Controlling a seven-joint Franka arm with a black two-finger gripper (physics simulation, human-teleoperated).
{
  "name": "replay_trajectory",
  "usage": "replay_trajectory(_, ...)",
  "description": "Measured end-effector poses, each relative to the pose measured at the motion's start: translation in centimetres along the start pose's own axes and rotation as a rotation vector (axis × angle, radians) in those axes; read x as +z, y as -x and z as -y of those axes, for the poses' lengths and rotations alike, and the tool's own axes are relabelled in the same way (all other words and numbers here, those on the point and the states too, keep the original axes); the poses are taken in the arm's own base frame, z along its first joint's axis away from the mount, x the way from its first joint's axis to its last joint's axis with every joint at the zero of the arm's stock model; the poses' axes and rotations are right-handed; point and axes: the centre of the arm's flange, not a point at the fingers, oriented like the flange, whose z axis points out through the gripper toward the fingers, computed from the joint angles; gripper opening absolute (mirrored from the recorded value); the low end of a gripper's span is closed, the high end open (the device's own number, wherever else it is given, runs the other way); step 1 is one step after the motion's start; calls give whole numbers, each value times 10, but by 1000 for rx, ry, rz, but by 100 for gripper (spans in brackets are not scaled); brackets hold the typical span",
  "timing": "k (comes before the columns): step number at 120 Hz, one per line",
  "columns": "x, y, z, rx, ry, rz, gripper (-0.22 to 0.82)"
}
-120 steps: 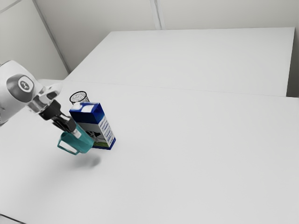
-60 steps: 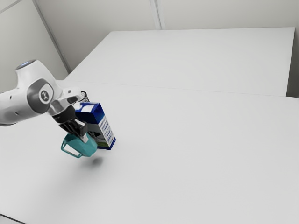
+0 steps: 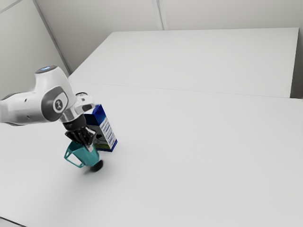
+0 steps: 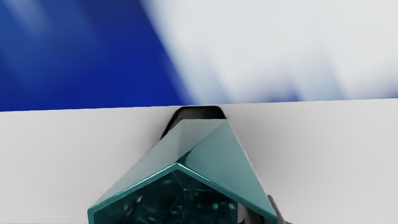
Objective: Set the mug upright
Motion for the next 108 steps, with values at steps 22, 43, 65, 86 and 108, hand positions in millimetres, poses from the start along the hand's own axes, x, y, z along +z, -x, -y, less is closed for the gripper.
replay_trajectory(22,17,-5,0,-46,-2,23,-16)
replay_trajectory(43,18,-8,-11,-57,-20,14,2)
replay_trajectory(65,16,-8,-13,-83,-30,5,35)
replay_trajectory(86,4,-8,-15,-104,-40,-16,49)
replay_trajectory(108,-48,-17,-27,-104,-42,-60,56)
